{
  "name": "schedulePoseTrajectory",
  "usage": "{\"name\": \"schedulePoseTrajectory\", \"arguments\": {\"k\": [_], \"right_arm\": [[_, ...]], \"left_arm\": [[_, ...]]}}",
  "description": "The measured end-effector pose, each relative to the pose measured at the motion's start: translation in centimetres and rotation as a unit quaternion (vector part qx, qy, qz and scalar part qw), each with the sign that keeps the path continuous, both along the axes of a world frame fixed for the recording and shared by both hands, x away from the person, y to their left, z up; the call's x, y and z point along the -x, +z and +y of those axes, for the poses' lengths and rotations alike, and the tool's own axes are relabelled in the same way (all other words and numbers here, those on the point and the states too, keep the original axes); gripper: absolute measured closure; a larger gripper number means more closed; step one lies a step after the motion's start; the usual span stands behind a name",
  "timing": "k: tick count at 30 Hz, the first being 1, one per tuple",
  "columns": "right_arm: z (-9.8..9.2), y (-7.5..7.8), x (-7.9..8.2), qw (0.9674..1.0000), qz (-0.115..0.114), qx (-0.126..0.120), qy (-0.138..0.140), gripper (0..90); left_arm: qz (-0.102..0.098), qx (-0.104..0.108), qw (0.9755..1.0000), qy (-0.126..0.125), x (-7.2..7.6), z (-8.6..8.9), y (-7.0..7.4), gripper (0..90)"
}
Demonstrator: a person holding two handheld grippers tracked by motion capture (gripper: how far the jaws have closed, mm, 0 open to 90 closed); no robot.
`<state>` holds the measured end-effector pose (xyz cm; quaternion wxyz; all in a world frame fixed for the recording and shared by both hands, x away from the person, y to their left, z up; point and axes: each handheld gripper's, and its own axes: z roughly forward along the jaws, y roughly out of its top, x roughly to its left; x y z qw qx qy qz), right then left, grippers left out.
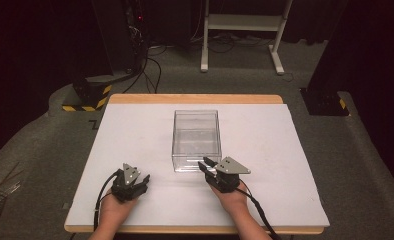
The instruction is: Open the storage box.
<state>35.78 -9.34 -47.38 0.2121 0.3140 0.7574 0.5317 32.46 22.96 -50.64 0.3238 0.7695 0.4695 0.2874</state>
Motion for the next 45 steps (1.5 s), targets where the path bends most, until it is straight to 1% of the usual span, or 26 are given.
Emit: {"name": "schedulePoseTrajectory", "arguments": {"k": [1, 2, 3, 4, 6, 7, 8, 9, 10, 12, 13, 14, 15, 18, 19, 23, 24, 25, 26, 27, 30, 36, 40, 43, 44, 45], "right_arm": [[0.0, 0.0, 0.1, 1.0000, 0.001, 0.000, 0.000, 70.4], [0.0, 0.0, 0.1, 1.0000, 0.003, -0.001, 0.002, 70.5], [0.0, 0.0, 0.1, 1.0000, 0.003, -0.001, 0.002, 70.5], [-0.1, 0.0, 0.3, 1.0000, 0.004, -0.003, 0.004, 70.4], [-0.2, 0.0, 0.4, 1.0000, 0.006, -0.004, 0.003, 70.3], [-0.2, 0.0, 0.4, 1.0000, 0.006, -0.004, 0.003, 70.3], [-0.3, 0.0, 0.5, 0.9999, 0.009, -0.008, 0.006, 70.7], [-0.3, 0.0, 0.6, 0.9999, 0.007, -0.004, 0.007, 70.6], [-0.3, 0.0, 0.7, 1.0000, 0.007, -0.002, 0.007, 70.6], [-0.4, 0.0, 0.8, 0.9999, 0.007, -0.001, 0.008, 70.6], [-0.4, 0.0, 0.8, 0.9999, 0.007, -0.001, 0.008, 70.6], [-0.4, 0.1, 0.9, 1.0000, 0.005, 0.002, 0.008, 70.4], [-0.4, 0.1, 0.9, 1.0000, 0.005, 0.002, 0.008, 70.4], [-0.4, 0.2, 1.1, 1.0000, 0.004, 0.004, 0.004, 69.0], [-0.4, 0.2, 1.1, 1.0000, 0.003, 0.005, 0.004, 68.7], [-0.5, 0.3, 1.2, 1.0000, 0.002, 0.008, 0.003, 66.4], [-0.5, 0.4, 1.2, 1.0000, 0.003, 0.007, 0.003, 65.2], [-0.6, 0.4, 1.2, 1.0000, 0.003, 0.006, 0.003, 63.8], [-0.7, 0.5, 1.1, 1.0000, 0.006, 0.005, 0.005, 62.2], [-0.7, 0.5, 1.1, 1.0000, 0.006, 0.005, 0.005, 62.2], [-1.0, 0.8, 0.9, 0.9997, 0.014, 0.003, 0.022, 55.1], [-1.3, 1.0, 0.8, 0.9995, 0.014, 0.008, 0.028, 52.0], [-1.2, 1.0, 0.8, 0.9995, 0.011, 0.007, 0.028, 52.3], [-1.1, 1.1, 0.8, 0.9996, 0.006, 0.007, 0.026, 57.2], [-1.1, 1.1, 0.9, 0.9997, 0.003, 0.009, 0.022, 60.8], [-1.1, 1.1, 0.9, 0.9997, 0.003, 0.009, 0.022, 60.8]], "left_arm": [[0.000, 0.000, 1.0000, 0.000, 0.0, 0.0, 0.0, 44.7], [0.001, 0.014, 0.9999, -0.009, 0.4, -0.4, 0.3, 45.8], [0.001, 0.014, 0.9999, -0.009, 0.4, -0.4, 0.3, 46.3], [-0.010, 0.022, 0.9996, -0.016, 0.9, -1.1, 0.8, 46.9], [-0.020, 0.047, 0.9984, -0.026, 1.4, -1.8, 1.5, 48.2], [-0.020, 0.047, 0.9984, -0.026, 1.4, -1.8, 1.5, 48.9], [-0.028, 0.066, 0.9967, -0.040, 1.7, -2.7, 2.1, 49.3], [-0.028, 0.066, 0.9967, -0.040, 1.7, -2.7, 2.1, 49.7], [-0.032, 0.079, 0.9949, -0.054, 2.0, -3.7, 2.6, 49.9], [-0.037, 0.087, 0.9932, -0.067, 2.3, -4.9, 3.0, 50.3], [-0.037, 0.087, 0.9932, -0.067, 2.3, -4.9, 3.0, 50.8], [-0.041, 0.098, 0.9914, -0.076, 2.4, -5.8, 3.3, 51.2], [-0.041, 0.098, 0.9914, -0.076, 2.4, -5.8, 3.3, 51.7], [-0.043, 0.111, 0.9890, -0.089, 2.2, -7.0, 3.8, 53.2], [-0.044, 0.118, 0.9875, -0.096, 1.9, -7.5, 3.9, 53.5], [-0.051, 0.125, 0.9857, -0.101, 1.4, -8.2, 4.0, 56.3], [-0.054, 0.130, 0.9845, -0.105, 1.1, -8.7, 4.1, 57.7], [-0.054, 0.130, 0.9845, -0.105, 1.1, -8.7, 4.1, 58.7], [-0.057, 0.137, 0.9821, -0.116, 0.8, -9.1, 4.1, 60.0], [-0.057, 0.137, 0.9821, -0.116, 0.8, -9.1, 4.1, 61.1], [-0.061, 0.146, 0.9781, -0.135, 0.2, -9.7, 4.3, 61.1], [-0.065, 0.156, 0.9755, -0.141, -0.3, -9.9, 4.1, 57.2], [-0.071, 0.154, 0.9752, -0.142, -0.3, -10.2, 4.1, 54.8], [-0.079, 0.152, 0.9745, -0.145, -0.3, -10.5, 4.2, 55.0], [-0.087, 0.148, 0.9747, -0.144, -0.1, -10.6, 4.2, 57.6], [-0.087, 0.148, 0.9747, -0.144, -0.1, -10.6, 4.2, 59.3]]}}
